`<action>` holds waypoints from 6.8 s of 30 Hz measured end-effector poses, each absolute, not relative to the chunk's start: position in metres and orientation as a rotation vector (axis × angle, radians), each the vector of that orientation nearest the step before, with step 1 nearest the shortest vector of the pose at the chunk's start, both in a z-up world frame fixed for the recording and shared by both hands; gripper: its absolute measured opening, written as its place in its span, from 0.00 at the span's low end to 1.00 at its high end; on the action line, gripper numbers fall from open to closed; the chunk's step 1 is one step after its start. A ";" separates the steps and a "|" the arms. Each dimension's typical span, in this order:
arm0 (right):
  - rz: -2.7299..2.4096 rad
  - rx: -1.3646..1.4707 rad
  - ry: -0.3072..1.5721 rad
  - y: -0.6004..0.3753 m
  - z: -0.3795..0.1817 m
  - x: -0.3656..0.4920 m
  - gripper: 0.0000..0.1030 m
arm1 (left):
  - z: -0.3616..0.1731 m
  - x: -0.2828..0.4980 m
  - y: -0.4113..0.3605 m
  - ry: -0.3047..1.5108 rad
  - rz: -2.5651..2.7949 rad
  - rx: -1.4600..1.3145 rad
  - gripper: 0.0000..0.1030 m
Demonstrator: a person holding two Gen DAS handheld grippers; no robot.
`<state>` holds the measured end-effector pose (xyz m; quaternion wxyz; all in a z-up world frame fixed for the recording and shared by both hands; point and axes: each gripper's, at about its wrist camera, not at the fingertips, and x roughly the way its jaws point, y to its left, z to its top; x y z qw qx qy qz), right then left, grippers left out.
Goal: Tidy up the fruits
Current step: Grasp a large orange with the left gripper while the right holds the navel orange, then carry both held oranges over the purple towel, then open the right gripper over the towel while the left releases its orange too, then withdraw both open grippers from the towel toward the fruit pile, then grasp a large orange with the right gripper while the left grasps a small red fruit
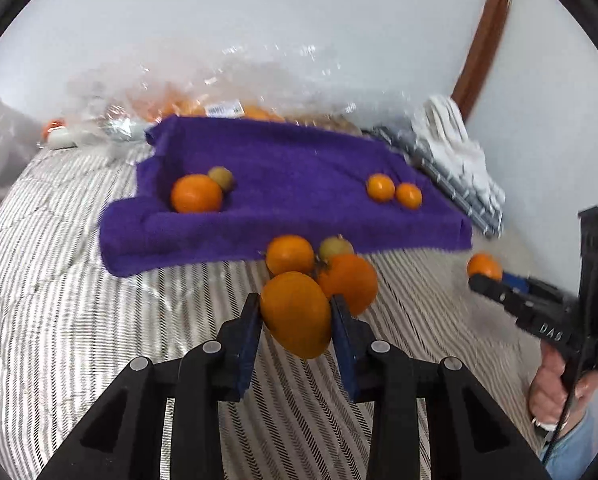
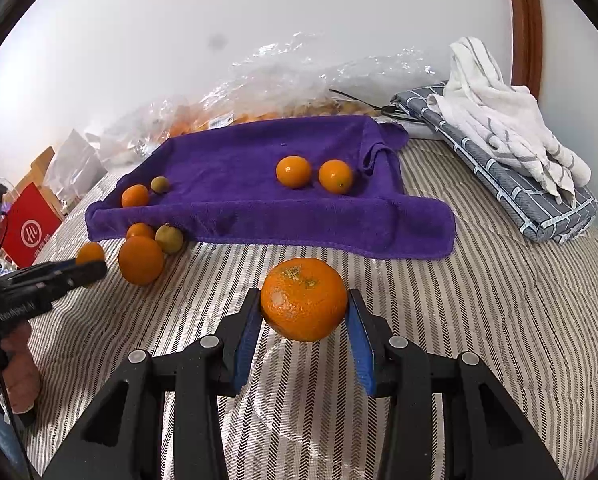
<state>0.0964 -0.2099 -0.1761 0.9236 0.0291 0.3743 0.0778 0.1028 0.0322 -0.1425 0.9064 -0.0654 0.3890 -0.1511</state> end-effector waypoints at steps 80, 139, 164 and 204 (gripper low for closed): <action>0.298 0.080 0.632 -0.221 -0.086 0.121 0.41 | -0.077 0.104 0.054 0.572 -0.110 -0.130 0.31; 0.203 0.082 0.710 -0.211 -0.135 0.266 0.45 | -0.139 0.264 0.058 0.710 -0.071 -0.178 0.39; 0.348 0.020 0.835 -0.117 -0.149 0.151 0.55 | -0.136 0.124 0.087 0.749 -0.052 -0.197 0.45; 0.324 -0.048 0.802 -0.166 -0.179 0.151 0.40 | -0.151 0.132 0.061 0.864 -0.190 -0.102 0.48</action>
